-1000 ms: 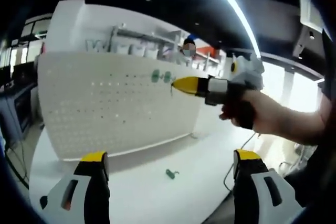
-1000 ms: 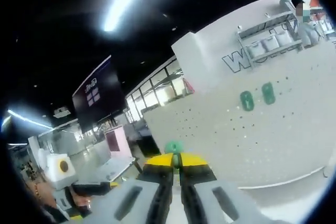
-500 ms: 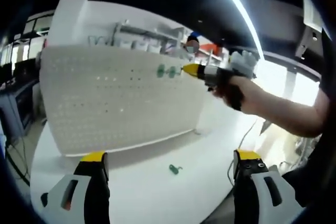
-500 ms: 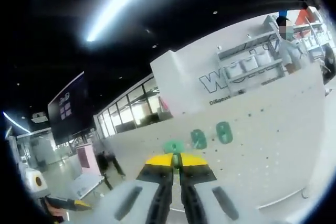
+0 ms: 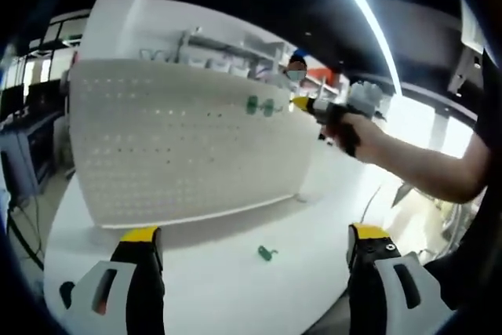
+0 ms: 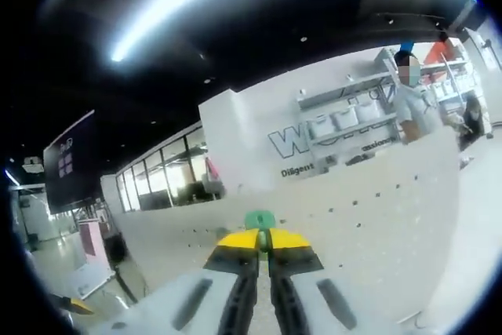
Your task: Insert the hook assembly into the mounting plate slot until the hook locks in place.
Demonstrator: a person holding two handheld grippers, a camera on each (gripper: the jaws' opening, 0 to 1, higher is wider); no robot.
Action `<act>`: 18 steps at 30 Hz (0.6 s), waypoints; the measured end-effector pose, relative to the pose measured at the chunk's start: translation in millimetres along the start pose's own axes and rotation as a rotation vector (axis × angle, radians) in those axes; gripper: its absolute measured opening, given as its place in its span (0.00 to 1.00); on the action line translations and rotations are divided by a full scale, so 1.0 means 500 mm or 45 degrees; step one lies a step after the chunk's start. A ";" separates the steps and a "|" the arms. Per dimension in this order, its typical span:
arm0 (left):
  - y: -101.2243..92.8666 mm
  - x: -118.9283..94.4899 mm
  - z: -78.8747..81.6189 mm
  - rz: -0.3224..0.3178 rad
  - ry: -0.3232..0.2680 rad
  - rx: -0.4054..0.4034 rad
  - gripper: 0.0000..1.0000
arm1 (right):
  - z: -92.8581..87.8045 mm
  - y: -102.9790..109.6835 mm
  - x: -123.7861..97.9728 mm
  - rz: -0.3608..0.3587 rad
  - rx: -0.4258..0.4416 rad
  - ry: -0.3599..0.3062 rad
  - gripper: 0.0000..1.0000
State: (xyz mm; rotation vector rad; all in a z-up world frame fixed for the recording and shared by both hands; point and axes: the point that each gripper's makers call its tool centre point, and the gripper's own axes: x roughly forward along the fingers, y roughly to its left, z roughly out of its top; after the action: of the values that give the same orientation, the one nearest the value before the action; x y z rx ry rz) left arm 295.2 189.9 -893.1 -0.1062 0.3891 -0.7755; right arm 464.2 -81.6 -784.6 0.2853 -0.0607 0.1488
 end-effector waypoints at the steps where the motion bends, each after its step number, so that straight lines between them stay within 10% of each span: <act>1: 0.001 0.000 -0.002 0.002 0.004 0.002 0.99 | -0.002 -0.010 0.005 -0.011 -0.001 0.003 0.00; 18: 0.017 -0.007 -0.020 0.038 0.026 -0.032 0.95 | -0.004 -0.068 0.050 -0.093 -0.055 -0.031 0.00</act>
State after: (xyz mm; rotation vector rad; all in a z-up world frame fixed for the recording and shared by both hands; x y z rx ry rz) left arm 294.7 198.9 -903.0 -0.1157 0.4192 -0.7432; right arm 494.3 -110.1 -793.8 0.2460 -0.0773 0.0716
